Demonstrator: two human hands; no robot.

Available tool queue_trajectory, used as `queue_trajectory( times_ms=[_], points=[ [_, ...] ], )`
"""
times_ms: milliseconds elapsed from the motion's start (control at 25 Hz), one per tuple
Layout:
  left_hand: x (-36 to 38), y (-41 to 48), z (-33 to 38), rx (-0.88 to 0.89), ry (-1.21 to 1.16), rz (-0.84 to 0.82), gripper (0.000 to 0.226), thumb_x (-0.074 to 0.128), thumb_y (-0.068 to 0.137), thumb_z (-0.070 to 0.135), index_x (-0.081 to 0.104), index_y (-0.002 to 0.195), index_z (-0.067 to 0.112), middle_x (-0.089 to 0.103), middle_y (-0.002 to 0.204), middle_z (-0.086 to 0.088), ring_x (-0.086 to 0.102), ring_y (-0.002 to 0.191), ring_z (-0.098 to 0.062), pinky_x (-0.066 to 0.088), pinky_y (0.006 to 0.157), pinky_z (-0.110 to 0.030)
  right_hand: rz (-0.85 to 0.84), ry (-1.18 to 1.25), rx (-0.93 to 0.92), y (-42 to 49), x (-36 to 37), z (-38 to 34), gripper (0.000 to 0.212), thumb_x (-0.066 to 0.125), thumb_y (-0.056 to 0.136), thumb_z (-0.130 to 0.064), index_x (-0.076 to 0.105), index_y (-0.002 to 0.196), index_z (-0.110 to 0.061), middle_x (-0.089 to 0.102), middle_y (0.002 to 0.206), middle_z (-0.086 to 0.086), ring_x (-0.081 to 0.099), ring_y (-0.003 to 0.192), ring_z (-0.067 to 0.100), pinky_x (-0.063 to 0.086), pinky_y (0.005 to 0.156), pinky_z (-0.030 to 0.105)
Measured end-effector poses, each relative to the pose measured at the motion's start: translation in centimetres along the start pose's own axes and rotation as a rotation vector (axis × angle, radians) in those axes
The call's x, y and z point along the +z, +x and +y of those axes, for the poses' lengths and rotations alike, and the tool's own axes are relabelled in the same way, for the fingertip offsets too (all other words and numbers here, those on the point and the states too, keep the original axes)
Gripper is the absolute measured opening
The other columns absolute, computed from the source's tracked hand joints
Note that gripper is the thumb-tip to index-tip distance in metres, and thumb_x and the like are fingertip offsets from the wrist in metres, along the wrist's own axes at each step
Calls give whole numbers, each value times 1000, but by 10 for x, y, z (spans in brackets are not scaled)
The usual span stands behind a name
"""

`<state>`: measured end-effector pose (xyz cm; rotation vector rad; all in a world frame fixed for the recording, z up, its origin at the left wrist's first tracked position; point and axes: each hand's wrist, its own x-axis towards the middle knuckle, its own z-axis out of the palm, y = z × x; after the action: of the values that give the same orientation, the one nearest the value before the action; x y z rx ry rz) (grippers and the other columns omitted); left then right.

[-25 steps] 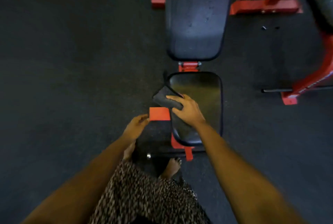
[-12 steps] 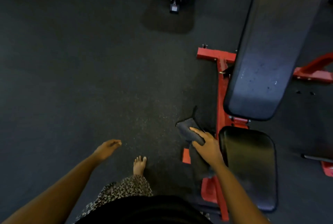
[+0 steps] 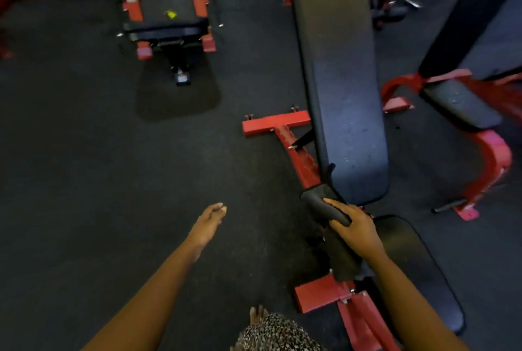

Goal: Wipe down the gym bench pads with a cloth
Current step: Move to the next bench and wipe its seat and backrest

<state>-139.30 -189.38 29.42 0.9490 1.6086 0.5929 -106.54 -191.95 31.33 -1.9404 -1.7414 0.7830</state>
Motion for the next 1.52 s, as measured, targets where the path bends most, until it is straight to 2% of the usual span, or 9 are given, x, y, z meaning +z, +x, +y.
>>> queue_trajectory(
  times_ms=[160,480,680,920,1000,1120,1240,1400,1520],
  points=[
    [41,69,96,158,23,-108,40,44,96,32,43,134,21,46,139,-2,44,128,-19,32,107,-36,211,26,86,49,-39,2,52,63,84,-15,50,131,-35,57,116,7,54,108,25,40,94,34],
    [112,197,304,420,-196,-82,44,38,100,24,33,142,14,41,129,5,35,122,-6,23,91,-11,557,146,-3,234,-134,-33,53,63,82,-9,52,126,-38,58,113,5,55,104,19,44,96,34],
    [114,295,396,456,-342,96,48,38,99,29,29,144,15,25,152,-7,29,138,-19,22,109,-28,604,114,-146,372,-184,-87,51,63,82,-12,54,127,-33,58,118,6,55,107,20,40,94,26],
    [104,387,488,511,-463,64,53,32,98,42,22,147,23,19,154,-2,24,140,-20,21,112,-36,689,121,-344,512,-209,-175,49,59,81,-19,54,127,-34,56,121,4,55,109,20,39,90,20],
    [109,413,514,524,-528,55,58,33,95,51,25,146,23,23,153,-2,26,140,-20,21,111,-32,724,126,-382,557,-205,-205,50,58,81,-19,53,128,-34,52,125,2,53,112,18,42,93,24],
    [124,456,524,544,-687,-43,73,40,80,74,43,137,28,44,143,-2,40,133,-20,27,113,-47,675,-138,-421,609,-177,-233,55,50,79,-32,43,134,-39,39,141,-1,40,127,21,38,102,41],
    [130,455,529,530,-808,-37,67,37,82,65,44,136,27,53,135,1,49,125,-15,37,106,-40,654,-352,-359,640,-158,-230,53,40,81,-46,38,135,-41,33,146,3,29,135,26,31,101,52],
    [134,442,533,618,-786,116,48,29,99,41,35,142,20,43,140,8,43,126,-5,36,97,-13,748,-285,-287,660,-176,-216,52,41,79,-43,47,130,-37,37,143,3,29,132,24,30,96,47],
    [137,446,531,598,-708,188,44,25,101,33,30,143,23,37,135,15,34,127,-2,27,101,-16,785,-200,-127,675,-204,-188,55,53,81,-35,41,134,-43,32,146,2,28,132,26,31,100,54]
  ],
)
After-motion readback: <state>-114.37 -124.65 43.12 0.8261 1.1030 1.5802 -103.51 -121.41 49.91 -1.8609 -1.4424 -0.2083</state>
